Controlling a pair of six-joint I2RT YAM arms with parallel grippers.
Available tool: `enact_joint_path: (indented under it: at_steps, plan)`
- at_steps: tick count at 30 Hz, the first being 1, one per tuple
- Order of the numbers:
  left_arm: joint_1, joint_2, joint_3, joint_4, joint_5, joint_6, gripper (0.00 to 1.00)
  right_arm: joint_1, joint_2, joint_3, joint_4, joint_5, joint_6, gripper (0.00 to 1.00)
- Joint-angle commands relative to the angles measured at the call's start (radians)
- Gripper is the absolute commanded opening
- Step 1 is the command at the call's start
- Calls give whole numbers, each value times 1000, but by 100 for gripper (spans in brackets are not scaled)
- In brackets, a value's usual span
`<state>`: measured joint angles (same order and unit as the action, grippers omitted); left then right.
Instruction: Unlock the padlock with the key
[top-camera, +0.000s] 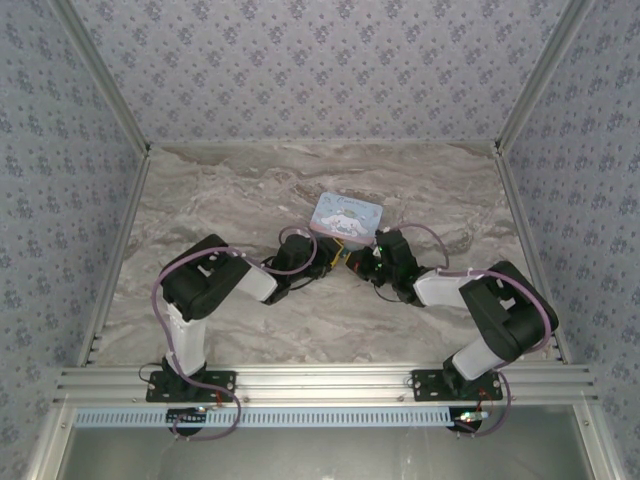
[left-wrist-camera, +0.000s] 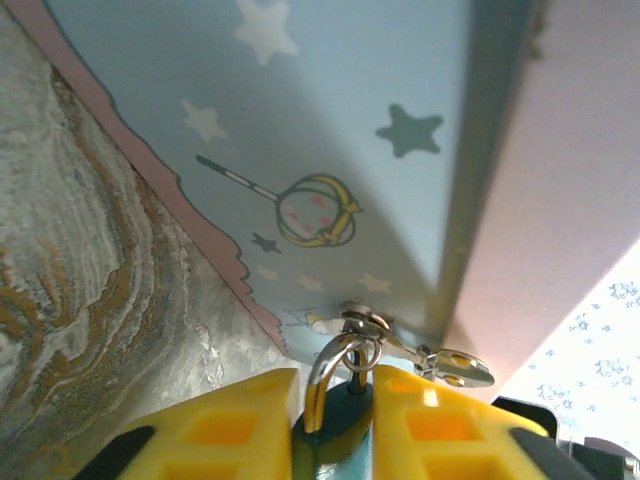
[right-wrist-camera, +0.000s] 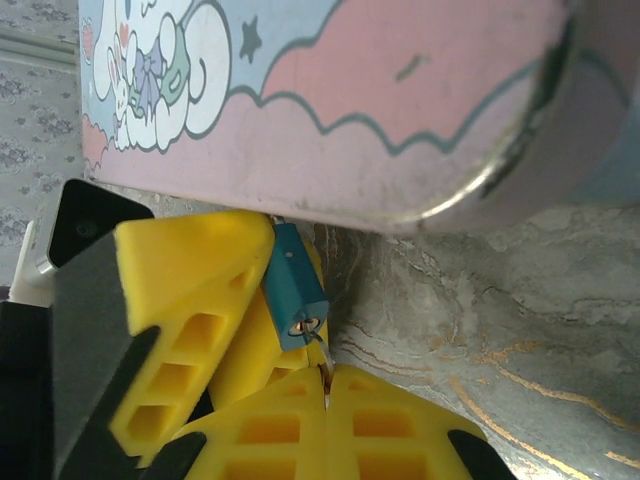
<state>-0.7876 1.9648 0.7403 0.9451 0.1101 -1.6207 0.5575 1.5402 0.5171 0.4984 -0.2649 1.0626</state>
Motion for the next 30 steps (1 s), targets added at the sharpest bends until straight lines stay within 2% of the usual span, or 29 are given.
enact_joint_path:
  at_steps: [1,7,12,15,19,23,27,30]
  plan:
    - [-10,2,15,26,-12,10,16,4,-36,26,-3,-15,11,0]
    - [-9,-34,14,-13,-18,38,3,1,-77,19,-88,29,-72,13]
    - [-9,-56,13,-20,-19,39,1,0,-129,9,-197,93,-203,25]
    - [-10,-73,13,-25,-19,36,0,-1,-185,-3,-245,141,-329,33]
    - [-8,-109,13,-60,-14,39,0,5,-293,-11,-270,174,-572,43]
    - [-4,-159,15,-134,-12,45,0,23,-419,-23,-299,209,-823,52]
    - [-2,-213,24,-235,-15,49,0,27,-538,-63,-272,225,-993,65]
    - [1,-251,41,-327,-15,51,0,33,-581,-86,-258,184,-1166,66]
